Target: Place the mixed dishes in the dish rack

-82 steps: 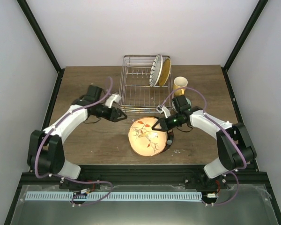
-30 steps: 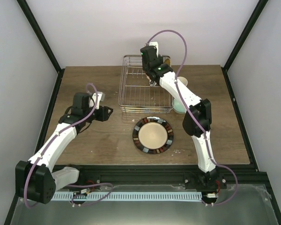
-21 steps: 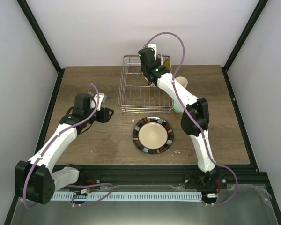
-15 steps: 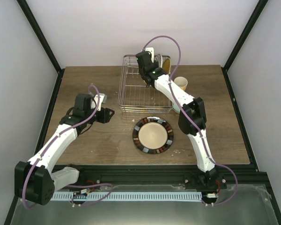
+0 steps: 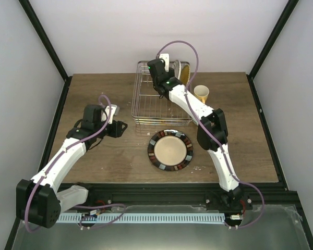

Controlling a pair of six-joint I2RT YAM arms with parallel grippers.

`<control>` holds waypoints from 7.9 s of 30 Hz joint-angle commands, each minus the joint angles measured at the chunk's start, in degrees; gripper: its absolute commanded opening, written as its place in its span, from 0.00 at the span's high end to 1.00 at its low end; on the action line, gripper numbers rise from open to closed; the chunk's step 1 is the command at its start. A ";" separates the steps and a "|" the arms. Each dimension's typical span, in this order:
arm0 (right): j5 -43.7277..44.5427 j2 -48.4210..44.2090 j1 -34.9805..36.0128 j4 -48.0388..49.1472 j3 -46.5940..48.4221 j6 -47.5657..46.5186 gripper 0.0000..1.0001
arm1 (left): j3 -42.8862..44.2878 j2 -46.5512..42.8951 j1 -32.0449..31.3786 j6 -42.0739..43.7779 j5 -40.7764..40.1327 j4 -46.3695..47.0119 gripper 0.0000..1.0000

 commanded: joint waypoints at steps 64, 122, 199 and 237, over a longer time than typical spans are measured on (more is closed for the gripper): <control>4.75 5.70 2.46 6.22 -0.28 6.32 0.99 | -1.04 0.68 -0.84 1.24 1.92 0.04 0.45; -26.99 -61.18 4.31 -23.40 -52.48 14.57 0.22 | 10.72 23.82 -4.86 4.23 14.79 -10.96 0.38; -62.25 -53.65 -11.07 0.87 -90.96 7.83 0.89 | 21.95 49.07 -22.78 5.05 19.95 -11.65 0.60; -82.00 -49.55 -11.08 18.41 -94.32 2.25 0.39 | 13.55 26.68 -21.35 2.84 26.58 -7.57 1.00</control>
